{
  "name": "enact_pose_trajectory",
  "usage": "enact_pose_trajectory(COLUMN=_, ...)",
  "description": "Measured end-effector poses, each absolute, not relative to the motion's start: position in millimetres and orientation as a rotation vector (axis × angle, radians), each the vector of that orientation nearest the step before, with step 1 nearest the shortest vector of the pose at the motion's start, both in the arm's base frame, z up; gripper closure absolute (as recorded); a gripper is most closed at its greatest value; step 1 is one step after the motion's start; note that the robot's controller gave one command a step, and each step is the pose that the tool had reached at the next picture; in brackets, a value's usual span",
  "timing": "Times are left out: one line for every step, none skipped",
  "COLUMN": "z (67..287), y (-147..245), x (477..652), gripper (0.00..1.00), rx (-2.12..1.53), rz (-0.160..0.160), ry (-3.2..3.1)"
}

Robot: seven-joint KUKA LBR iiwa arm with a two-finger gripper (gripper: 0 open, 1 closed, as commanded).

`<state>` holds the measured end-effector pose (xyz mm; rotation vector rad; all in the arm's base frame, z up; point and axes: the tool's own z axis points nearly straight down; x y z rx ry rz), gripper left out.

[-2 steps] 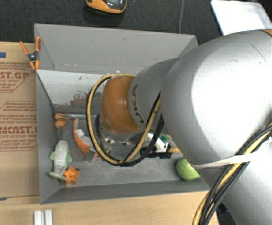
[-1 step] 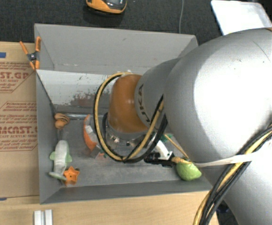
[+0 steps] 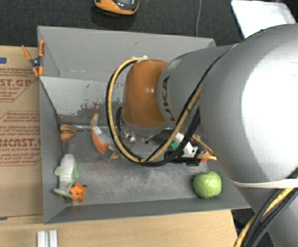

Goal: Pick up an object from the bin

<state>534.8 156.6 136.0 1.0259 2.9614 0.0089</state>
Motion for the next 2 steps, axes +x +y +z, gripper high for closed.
enact_pose_trajectory(z=218.2, y=128.6, x=511.1, gripper=1.00, rx=1.112, rz=-0.003, ry=2.938)
enact_pose_trajectory(z=206.2, y=86.6, x=504.4, gripper=1.00, rx=1.166, rz=0.012, ry=2.904)
